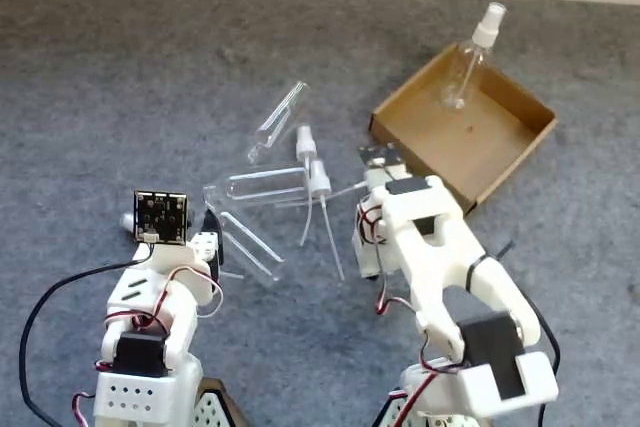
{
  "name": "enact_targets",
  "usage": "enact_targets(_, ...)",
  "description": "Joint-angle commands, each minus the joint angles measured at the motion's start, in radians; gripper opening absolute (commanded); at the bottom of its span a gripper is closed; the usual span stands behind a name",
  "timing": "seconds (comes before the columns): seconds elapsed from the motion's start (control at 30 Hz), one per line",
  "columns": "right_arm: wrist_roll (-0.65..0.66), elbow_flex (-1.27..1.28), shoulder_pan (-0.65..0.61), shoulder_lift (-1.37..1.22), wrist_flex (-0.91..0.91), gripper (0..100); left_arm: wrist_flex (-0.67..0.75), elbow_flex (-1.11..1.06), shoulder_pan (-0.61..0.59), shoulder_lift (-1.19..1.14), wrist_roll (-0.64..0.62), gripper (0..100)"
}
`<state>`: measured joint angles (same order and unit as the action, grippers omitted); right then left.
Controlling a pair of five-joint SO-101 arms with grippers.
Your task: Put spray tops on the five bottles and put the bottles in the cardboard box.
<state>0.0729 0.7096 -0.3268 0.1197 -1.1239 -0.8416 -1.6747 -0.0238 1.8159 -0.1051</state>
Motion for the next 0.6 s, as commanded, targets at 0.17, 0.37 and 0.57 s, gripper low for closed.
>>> enact_targets(0.17,0.138,-0.010,0.001,0.260,-0.018,25.3,-0.002,-0.019,-0.004,0.012,0.012,4)
enact_targets(0.37,0.138,-0.016,-0.008,0.220,0.010,25.5,-0.002,-0.019,-0.004,0.012,0.012,4)
enact_targets(0.57,0.015,-0.136,-0.015,0.019,0.010,25.6,-0.002,-0.019,-0.004,0.012,0.012,4)
